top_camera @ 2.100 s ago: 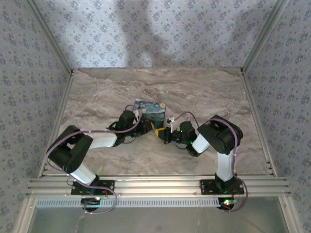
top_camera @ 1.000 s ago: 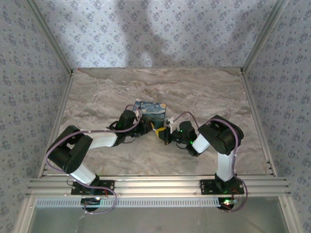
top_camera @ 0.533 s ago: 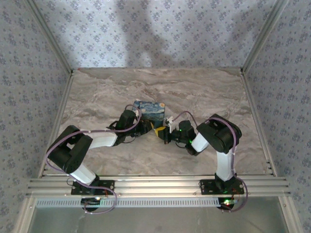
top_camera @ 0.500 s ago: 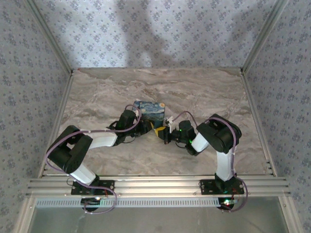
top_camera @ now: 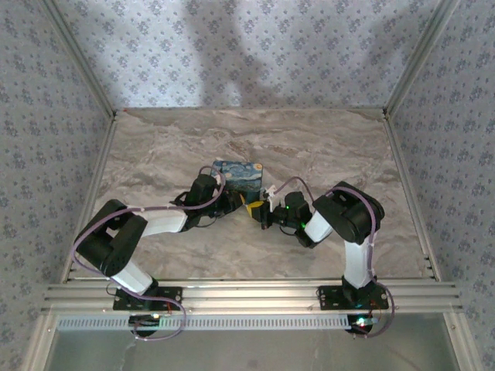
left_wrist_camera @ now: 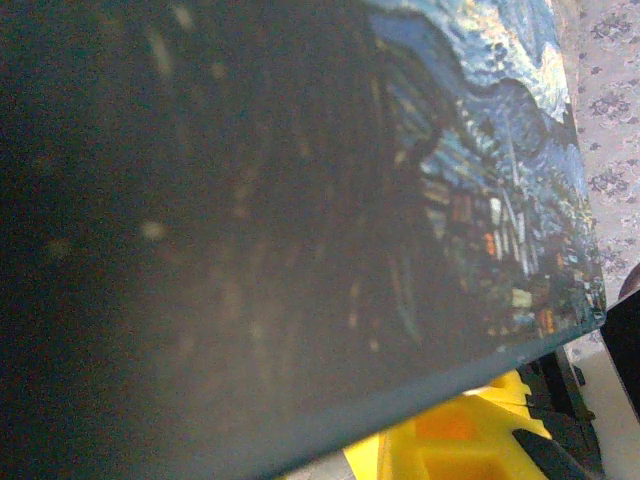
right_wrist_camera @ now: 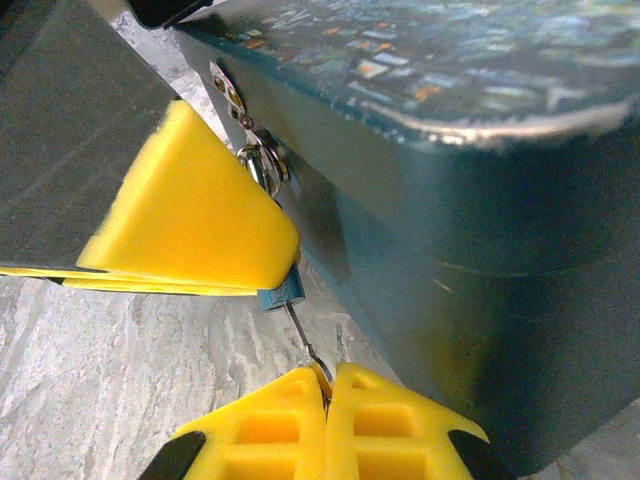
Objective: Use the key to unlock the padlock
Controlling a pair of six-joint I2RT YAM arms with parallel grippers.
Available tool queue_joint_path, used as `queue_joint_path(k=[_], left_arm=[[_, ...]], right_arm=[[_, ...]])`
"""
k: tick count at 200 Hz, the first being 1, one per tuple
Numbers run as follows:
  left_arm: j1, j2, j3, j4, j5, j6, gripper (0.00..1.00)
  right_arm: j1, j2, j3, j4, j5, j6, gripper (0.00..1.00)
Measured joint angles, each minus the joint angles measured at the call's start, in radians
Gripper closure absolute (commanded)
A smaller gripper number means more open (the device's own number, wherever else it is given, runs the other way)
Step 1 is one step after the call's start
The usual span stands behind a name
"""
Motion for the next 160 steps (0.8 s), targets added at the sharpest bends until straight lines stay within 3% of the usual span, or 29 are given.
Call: queue_joint_path(k=[160], left_arm=[[-0.009,-0.045,0.016,-0.028,0.007,-0.032,0.78]], right_arm=[[0.028,-0.087,-0.032,-0.009,0.083,-0.023,1.00]])
